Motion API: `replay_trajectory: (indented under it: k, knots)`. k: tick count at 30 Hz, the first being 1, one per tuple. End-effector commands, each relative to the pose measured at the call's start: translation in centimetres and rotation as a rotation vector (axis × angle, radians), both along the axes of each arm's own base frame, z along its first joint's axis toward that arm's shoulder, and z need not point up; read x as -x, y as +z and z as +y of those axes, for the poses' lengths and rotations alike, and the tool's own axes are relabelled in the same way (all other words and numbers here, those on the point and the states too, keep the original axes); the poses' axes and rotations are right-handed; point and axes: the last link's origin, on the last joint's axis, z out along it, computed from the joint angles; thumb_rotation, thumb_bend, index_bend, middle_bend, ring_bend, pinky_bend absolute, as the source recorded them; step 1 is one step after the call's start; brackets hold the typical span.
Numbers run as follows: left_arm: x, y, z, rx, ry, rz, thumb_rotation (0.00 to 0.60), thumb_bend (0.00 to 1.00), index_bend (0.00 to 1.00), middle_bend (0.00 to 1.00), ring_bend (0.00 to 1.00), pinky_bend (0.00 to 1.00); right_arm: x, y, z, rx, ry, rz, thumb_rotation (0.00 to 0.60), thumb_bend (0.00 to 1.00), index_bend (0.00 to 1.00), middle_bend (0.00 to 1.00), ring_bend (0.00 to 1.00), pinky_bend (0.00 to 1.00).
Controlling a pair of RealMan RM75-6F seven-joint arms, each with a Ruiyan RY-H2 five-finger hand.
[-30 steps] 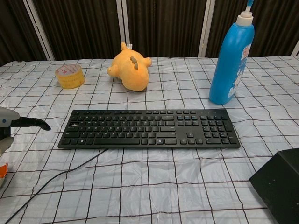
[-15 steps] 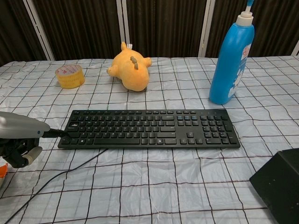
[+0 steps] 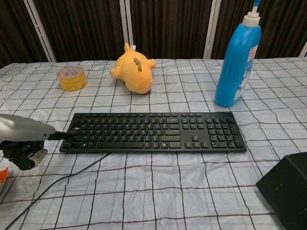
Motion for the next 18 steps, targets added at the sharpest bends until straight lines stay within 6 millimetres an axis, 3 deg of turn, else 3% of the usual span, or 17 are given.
replay_trajectory:
  k: [1, 18]
  knots:
    - [-0.16, -0.28, 0.08, 0.002, -0.001, -0.008, 0.600, 0.79, 0.00, 0.82, 0.71, 0.51, 0.02, 0.01, 0.01, 0.000, -0.001, 0.000, 0.600, 0.05, 0.04, 0.00, 0.00, 0.00]
    - [-0.20, -0.94, -0.17, 0.023, 0.005, -0.004, 0.600, 0.79, 0.00, 0.82, 0.71, 0.51, 0.03, 0.00, 0.02, 0.000, -0.001, 0.000, 0.600, 0.06, 0.04, 0.00, 0.00, 0.00]
